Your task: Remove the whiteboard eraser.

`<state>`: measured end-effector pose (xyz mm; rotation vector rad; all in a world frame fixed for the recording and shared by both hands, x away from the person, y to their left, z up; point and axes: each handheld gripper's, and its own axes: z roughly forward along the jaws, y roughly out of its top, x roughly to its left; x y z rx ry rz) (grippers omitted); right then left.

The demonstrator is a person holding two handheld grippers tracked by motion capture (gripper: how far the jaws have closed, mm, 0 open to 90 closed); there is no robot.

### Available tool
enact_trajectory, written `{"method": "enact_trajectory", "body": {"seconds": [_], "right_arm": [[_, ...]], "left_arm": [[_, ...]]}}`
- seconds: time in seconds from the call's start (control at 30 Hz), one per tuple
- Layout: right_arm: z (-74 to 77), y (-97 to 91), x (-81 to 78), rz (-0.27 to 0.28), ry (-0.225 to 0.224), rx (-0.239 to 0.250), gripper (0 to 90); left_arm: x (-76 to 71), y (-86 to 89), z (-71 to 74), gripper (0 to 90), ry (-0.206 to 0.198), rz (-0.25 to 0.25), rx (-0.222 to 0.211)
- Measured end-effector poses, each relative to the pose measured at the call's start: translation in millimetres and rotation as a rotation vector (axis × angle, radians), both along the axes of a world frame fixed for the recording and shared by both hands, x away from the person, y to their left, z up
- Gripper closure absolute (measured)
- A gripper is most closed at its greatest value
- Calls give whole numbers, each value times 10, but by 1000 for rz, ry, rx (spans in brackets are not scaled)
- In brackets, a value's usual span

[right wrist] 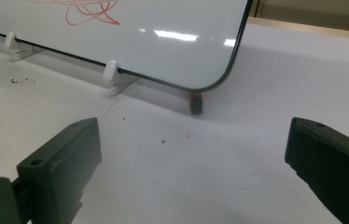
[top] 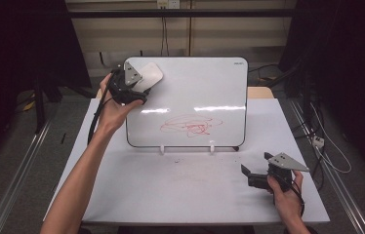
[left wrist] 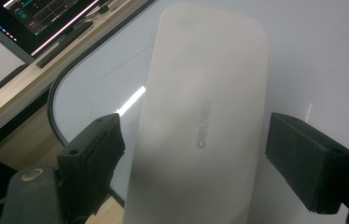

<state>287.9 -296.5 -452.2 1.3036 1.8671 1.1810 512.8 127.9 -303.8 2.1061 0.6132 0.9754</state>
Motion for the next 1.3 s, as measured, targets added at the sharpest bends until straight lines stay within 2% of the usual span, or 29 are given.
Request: {"method": "enact_trajectory", "body": {"seconds": [0.1,0.13,0.23,0.3,0.37,0.6,0.7,0.83,0.97,1.07,1.2,1.3], "right_arm": [[-2,-3,3,-2,1,1,34],[-3,-3,4,-3,1,1,34],[-6,-5,8,-4,3,2,35],[-6,-6,6,-3,3,2,34],[-6,-2,3,0,7,3,34],[-5,11,3,4,5,-2,35],[-5,9,4,4,5,-1,35],[-12,14,6,13,9,-4,36],[-10,20,3,16,7,-5,35],[-11,16,3,15,7,-4,35],[-13,14,6,15,8,-4,34],[-15,22,11,18,11,-5,35]], "left_arm": [[24,-55,-7,227,-19,-4,9],[29,-87,-12,245,-19,-4,32],[51,-104,-29,274,-19,-1,56],[63,-105,-35,279,-25,-4,47],[63,-93,-32,283,-25,-13,61],[74,-96,-38,285,-9,-11,55],[72,-107,-26,290,-15,-11,73],[92,-90,3,297,4,-27,90],[90,-77,23,300,18,-38,81],[94,-54,33,302,29,-39,49],[114,9,56,304,73,-47,-14],[110,28,56,305,80,-48,-16]]}}
